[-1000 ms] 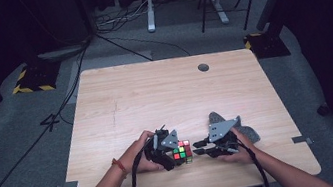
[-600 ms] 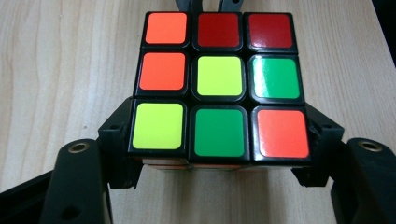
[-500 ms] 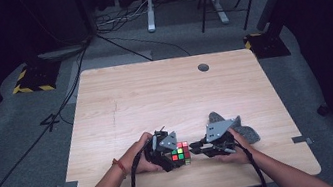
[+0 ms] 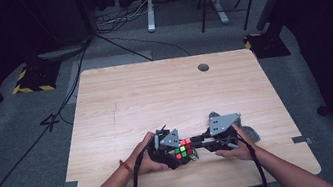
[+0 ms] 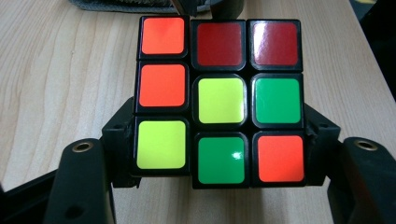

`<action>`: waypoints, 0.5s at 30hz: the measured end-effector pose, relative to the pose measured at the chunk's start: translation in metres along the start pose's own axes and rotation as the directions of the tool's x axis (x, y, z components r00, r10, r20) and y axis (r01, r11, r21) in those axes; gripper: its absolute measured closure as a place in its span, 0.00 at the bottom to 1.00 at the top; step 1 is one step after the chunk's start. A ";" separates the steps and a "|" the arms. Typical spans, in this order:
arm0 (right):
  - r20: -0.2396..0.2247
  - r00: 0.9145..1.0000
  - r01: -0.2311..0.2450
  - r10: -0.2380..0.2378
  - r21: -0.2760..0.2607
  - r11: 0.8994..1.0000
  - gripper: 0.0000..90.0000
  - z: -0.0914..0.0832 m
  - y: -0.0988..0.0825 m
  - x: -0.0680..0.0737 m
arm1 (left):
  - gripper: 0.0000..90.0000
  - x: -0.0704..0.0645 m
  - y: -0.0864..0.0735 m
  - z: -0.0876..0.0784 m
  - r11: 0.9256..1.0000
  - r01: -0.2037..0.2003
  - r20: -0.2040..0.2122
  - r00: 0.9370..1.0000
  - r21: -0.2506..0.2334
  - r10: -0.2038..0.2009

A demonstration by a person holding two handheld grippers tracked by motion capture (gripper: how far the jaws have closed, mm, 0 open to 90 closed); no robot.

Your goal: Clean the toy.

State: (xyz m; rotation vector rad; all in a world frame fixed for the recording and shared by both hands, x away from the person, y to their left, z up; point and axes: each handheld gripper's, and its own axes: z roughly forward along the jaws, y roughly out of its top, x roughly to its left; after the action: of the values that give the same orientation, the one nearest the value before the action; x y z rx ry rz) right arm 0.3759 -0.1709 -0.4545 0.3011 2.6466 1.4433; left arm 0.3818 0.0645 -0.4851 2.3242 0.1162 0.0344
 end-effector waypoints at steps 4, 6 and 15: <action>-0.010 1.000 -0.004 0.004 0.007 1.000 0.85 0.003 0.004 -0.002 | 0.37 0.001 -0.004 -0.002 1.000 -0.005 0.002 1.000 -0.011 0.005; -0.010 1.000 -0.006 0.006 0.005 1.000 0.85 0.005 0.005 -0.002 | 0.37 0.003 -0.006 -0.003 1.000 -0.011 0.004 1.000 -0.016 0.011; -0.010 1.000 0.019 -0.019 0.017 1.000 0.83 0.018 0.017 0.002 | 0.36 0.004 -0.010 -0.009 0.999 -0.016 0.001 1.000 0.028 0.016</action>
State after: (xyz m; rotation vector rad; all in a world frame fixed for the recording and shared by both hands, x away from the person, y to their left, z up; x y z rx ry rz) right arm 0.3797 -0.1468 -0.4500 0.2702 2.6630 1.4207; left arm 0.3843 0.0783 -0.4858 2.3527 0.0987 0.0403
